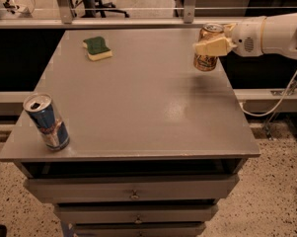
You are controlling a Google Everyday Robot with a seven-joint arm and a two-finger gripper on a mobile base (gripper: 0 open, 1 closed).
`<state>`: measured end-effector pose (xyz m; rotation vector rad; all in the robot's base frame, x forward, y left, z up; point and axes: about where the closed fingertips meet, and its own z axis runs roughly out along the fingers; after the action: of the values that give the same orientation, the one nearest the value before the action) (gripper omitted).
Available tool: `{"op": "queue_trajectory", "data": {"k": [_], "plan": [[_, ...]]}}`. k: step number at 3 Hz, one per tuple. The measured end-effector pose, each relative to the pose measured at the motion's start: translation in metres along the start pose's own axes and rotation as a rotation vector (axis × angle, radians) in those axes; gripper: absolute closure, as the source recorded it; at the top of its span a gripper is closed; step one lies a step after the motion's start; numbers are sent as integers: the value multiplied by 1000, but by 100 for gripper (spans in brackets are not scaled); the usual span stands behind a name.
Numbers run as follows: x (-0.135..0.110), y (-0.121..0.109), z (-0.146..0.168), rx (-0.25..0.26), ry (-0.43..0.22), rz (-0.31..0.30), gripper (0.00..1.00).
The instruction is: Move orange can near sponge
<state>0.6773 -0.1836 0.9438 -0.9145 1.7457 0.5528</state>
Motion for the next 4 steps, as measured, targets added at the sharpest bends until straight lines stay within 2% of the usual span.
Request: {"op": "queue_trajectory", "data": {"k": [1,2,3,4], "plan": [[-16,20,54,-75,-60,-17,100],[-40,49,127,-160,-130,-45,100],[-74,82,206,-240,-187,-108,100],[-95,93,245,-261,-204,-164,100]]}}
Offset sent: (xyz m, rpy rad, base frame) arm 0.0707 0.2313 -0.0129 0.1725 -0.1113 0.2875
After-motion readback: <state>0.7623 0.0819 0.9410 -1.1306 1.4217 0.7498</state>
